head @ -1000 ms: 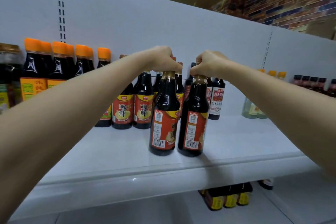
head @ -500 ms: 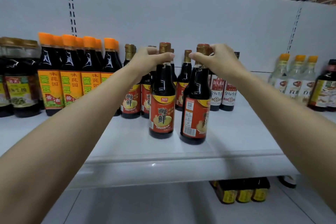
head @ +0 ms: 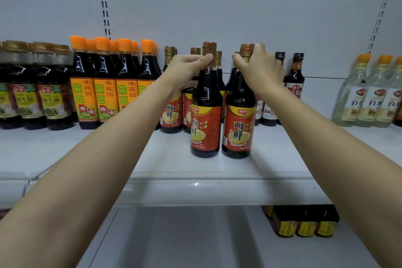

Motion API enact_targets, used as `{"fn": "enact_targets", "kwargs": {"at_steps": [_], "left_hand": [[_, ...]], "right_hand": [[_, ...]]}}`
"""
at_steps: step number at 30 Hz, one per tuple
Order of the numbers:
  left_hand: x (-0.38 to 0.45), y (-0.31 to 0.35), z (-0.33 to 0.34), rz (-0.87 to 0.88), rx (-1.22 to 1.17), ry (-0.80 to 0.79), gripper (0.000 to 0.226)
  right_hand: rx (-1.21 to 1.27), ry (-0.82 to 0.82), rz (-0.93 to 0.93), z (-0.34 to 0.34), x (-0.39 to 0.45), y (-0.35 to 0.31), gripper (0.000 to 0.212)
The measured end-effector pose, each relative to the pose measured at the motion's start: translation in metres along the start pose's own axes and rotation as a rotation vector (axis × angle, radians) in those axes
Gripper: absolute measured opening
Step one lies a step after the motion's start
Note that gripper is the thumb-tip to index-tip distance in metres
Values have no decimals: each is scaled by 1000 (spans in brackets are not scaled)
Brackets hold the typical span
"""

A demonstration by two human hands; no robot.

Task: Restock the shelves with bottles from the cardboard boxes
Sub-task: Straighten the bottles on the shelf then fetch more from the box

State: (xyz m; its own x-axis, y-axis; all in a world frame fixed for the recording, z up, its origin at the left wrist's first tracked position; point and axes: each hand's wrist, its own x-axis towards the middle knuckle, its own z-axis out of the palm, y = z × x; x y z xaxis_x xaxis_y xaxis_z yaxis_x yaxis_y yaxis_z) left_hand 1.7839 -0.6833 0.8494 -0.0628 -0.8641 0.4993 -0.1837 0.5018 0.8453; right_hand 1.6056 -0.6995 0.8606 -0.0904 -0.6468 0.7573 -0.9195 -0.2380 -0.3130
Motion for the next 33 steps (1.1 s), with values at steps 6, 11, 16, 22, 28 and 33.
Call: {"fn": "enact_targets", "kwargs": {"at_steps": [6,11,16,22,28,33], "left_hand": [[-30,-15,9,-11,260,1,46],[-73,-47,0,-234,377,-239,103],[-87,-74,14,-156,435,-146,123],[-91,-82,28,-92,467,-36,117],[-81,-79,43,-78,639,10,120],[-67,-85,59,-88,722,7,126]], "right_hand": [[155,-214,-66,3,-34,15,59],[360,-650,-36,-3,-90,53,94],[395,-691,-16,15,-118,67,125],[383,-588,-27,27,-123,72,123],[423,-597,21,32,-114,78,121],[387,-533,50,37,-108,87,122]]}}
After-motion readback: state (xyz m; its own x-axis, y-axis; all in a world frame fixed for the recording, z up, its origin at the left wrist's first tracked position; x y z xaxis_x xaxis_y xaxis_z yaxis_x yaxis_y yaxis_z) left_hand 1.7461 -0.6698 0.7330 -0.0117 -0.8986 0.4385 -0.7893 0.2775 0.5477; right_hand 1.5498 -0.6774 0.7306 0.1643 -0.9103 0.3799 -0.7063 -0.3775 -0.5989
